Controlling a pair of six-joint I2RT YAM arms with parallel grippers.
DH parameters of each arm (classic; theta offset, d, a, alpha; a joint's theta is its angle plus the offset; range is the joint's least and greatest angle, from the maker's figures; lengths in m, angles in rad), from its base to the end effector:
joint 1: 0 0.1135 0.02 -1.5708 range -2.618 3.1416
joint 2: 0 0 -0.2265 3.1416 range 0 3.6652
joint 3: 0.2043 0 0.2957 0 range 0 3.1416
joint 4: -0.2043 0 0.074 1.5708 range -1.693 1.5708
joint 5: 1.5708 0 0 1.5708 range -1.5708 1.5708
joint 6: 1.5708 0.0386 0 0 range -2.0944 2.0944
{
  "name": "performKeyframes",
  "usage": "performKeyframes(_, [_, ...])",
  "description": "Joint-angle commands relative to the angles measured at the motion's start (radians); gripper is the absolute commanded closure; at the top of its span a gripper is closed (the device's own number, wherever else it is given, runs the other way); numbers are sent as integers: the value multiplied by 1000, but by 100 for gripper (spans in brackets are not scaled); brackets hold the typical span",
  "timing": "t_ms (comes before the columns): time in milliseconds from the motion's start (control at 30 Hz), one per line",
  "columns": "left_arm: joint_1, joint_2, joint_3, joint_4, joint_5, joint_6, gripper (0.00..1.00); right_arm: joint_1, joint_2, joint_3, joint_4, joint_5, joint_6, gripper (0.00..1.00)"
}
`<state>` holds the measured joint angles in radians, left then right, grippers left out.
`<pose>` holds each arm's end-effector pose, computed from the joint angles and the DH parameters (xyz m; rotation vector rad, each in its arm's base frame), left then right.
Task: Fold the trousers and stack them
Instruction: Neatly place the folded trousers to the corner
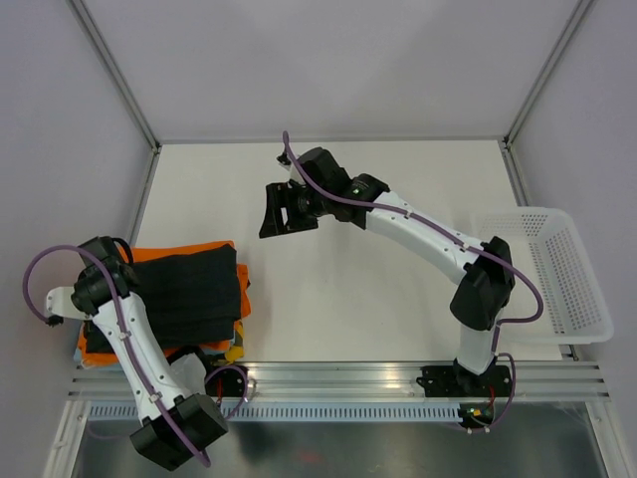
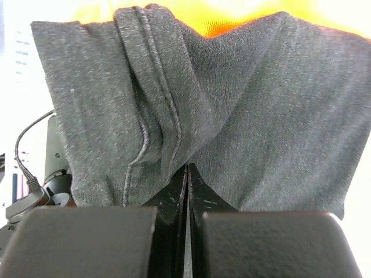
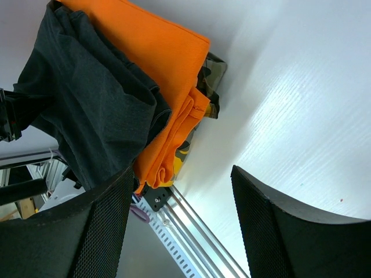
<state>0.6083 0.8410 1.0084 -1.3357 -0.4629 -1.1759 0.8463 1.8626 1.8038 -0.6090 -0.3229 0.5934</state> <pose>0.1436 0.1210 0.2898 -2.0998 1.5332 0.4392 0.2987 0.3560 0.3048 -0.4999 2.4014 1.0812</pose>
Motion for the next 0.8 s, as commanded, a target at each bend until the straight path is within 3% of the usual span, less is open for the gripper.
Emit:
performKeyframes(0, [2, 47, 1, -204, -3, 7, 98, -12, 1, 39, -12, 12, -18, 25])
performKeyframes(200, [2, 111, -65, -204, -63, -10, 98, -12, 20, 39, -11, 8, -20, 25])
performKeyframes(333, [15, 178, 22, -203, 53, 4, 98, -13, 27, 37, -3, 4, -18, 25])
performKeyframes(433, [16, 210, 58, -204, -44, -47, 98, -13, 32, 32, 12, -2, -14, 25])
performKeyframes(600, [163, 253, 88, -198, -213, -14, 98, -18, 26, 14, 25, 5, -17, 24])
performKeyframes(767, [211, 283, 98, -143, -333, 76, 98, -30, 36, 17, 29, 1, -17, 24])
